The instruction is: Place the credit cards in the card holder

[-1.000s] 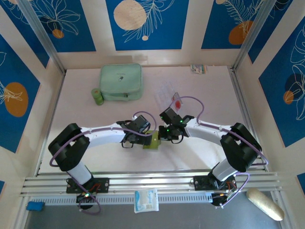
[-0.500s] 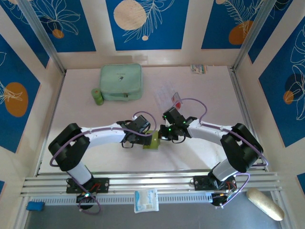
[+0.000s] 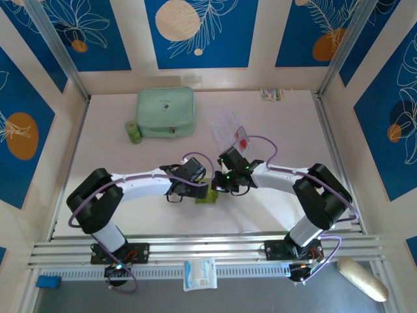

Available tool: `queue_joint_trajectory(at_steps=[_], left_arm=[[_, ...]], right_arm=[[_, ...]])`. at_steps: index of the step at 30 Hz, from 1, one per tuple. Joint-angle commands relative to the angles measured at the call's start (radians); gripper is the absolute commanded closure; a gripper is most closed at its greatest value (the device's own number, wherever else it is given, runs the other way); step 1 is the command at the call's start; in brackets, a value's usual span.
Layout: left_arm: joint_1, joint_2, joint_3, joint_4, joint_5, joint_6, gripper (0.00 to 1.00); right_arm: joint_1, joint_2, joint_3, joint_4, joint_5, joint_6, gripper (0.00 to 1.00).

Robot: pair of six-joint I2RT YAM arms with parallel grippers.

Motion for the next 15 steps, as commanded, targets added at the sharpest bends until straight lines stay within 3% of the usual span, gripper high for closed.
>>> queue_joint_trajectory(at_steps=[1,15], left_arm=[[-0.002,0.048,-0.022,-0.027,-0.028,0.004,0.00],[-0.004,0.053,-0.025,-0.025,-0.026,0.003,0.00]], right_arm=[[0.010,0.021,0.027,0.010,-0.019,0.008,1.00],[0.022,0.074,0.018,0.023,-0.014,0.014,1.00]])
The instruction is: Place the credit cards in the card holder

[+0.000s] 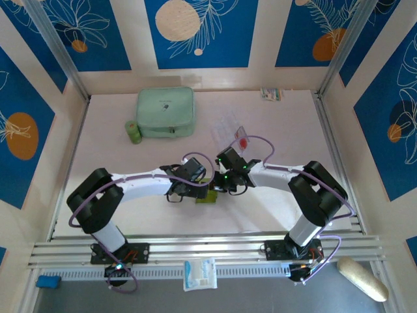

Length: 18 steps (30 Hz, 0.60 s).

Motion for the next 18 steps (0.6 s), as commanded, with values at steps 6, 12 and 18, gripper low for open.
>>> queue_joint_trajectory(at_steps=[6,12,18], left_arm=[[-0.004,0.047,-0.024,-0.030,-0.030,0.004,0.00],[-0.004,0.047,-0.026,-0.028,-0.029,0.001,0.00],[-0.004,0.045,-0.025,-0.030,-0.025,-0.002,0.00]], right_arm=[[0.016,0.022,-0.053,0.019,0.016,0.028,1.00],[-0.001,0.000,-0.143,0.056,0.041,0.072,1.00],[-0.010,-0.003,-0.238,0.113,0.059,0.124,1.00]])
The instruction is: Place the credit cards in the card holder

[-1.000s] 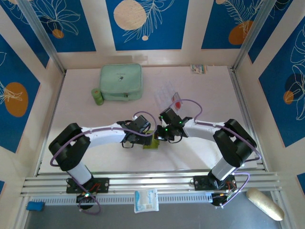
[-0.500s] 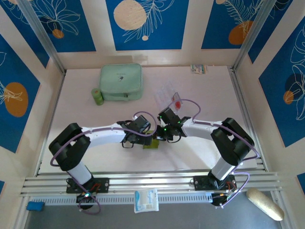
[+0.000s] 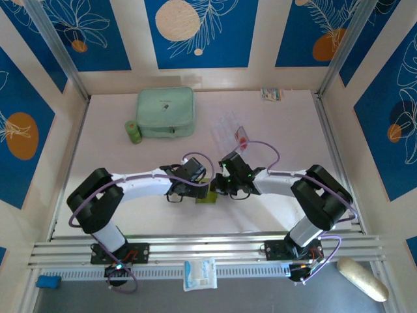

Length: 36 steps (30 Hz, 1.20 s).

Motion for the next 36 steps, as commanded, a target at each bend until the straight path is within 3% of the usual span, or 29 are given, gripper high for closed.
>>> queue_joint_trajectory(at_steps=[1,6,7,14,15,18,21,26,31,36], left_arm=[[-0.005,0.044,-0.026,-0.030,-0.027,-0.002,0.00],[-0.004,0.040,-0.023,-0.029,-0.027,-0.005,0.00],[-0.003,0.033,-0.020,-0.030,-0.029,-0.006,0.00],[0.033,-0.080,0.077,-0.038,-0.055,0.019,0.00],[0.045,-0.101,0.097,-0.042,-0.058,0.027,0.00],[0.099,-0.184,0.151,-0.048,-0.073,0.063,0.00],[0.162,-0.268,0.175,-0.067,-0.108,0.096,0.00],[0.290,-0.415,0.124,-0.057,-0.212,0.182,0.00],[0.445,-0.528,-0.042,0.080,-0.281,0.280,0.00],[0.593,-0.536,-0.178,0.241,-0.293,0.347,0.00]], right_arm=[[-0.009,0.045,-0.101,-0.097,0.056,0.045,1.00],[-0.028,0.042,-0.133,-0.020,-0.006,0.043,1.00],[-0.034,0.030,-0.129,-0.002,-0.027,0.030,0.96],[-0.107,-0.174,0.002,-0.058,-0.201,-0.101,0.39],[-0.122,-0.205,0.029,-0.082,-0.217,-0.114,0.24],[-0.184,-0.297,0.101,-0.172,-0.239,-0.156,0.05],[-0.261,-0.367,0.157,-0.284,-0.195,-0.205,0.00],[-0.410,-0.443,0.194,-0.448,0.062,-0.264,0.01],[-0.555,-0.475,0.131,-0.385,0.305,-0.290,0.01],[-0.614,-0.423,0.103,-0.297,0.454,-0.410,0.01]])
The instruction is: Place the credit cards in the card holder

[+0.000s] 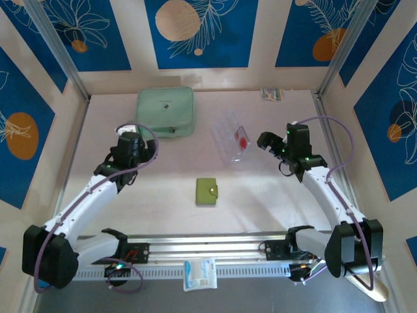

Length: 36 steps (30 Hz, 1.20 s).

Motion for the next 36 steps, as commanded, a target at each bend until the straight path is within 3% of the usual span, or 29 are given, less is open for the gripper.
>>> queue_joint_trajectory(at_steps=[1,7,17,21,23,25,30,31,33,36], left_arm=[[0.072,0.010,-0.088,0.178,-0.056,0.105,0.00],[0.132,0.061,-0.236,0.533,-0.096,0.298,0.00],[0.208,0.219,-0.318,0.792,-0.050,0.330,0.00],[0.208,0.334,-0.356,1.027,0.022,0.367,0.00],[0.212,0.397,-0.362,1.096,0.034,0.375,0.00],[0.211,0.402,-0.333,1.029,0.098,0.384,0.00],[0.230,0.443,-0.388,1.148,0.276,0.422,0.00],[0.228,0.479,-0.420,1.280,0.302,0.446,0.00],[0.231,0.450,-0.393,1.179,0.315,0.442,0.00],[0.256,0.460,-0.377,1.159,0.347,0.416,0.00]], right_arm=[[-0.018,0.040,-0.020,0.069,0.170,-0.123,0.01],[-0.035,0.086,-0.134,0.332,0.236,-0.229,0.01],[-0.044,0.183,-0.253,0.671,0.228,-0.364,0.01],[-0.045,0.249,-0.316,0.856,0.162,-0.431,0.01],[-0.050,0.256,-0.305,0.846,0.110,-0.458,0.01],[-0.053,0.279,-0.338,0.960,0.079,-0.495,0.01],[-0.069,0.394,-0.454,1.282,0.030,-0.496,0.01],[-0.072,0.383,-0.455,1.260,0.014,-0.496,0.01],[-0.090,0.377,-0.428,1.194,-0.040,-0.498,0.01],[-0.117,0.384,-0.372,1.094,-0.084,-0.480,0.01]])
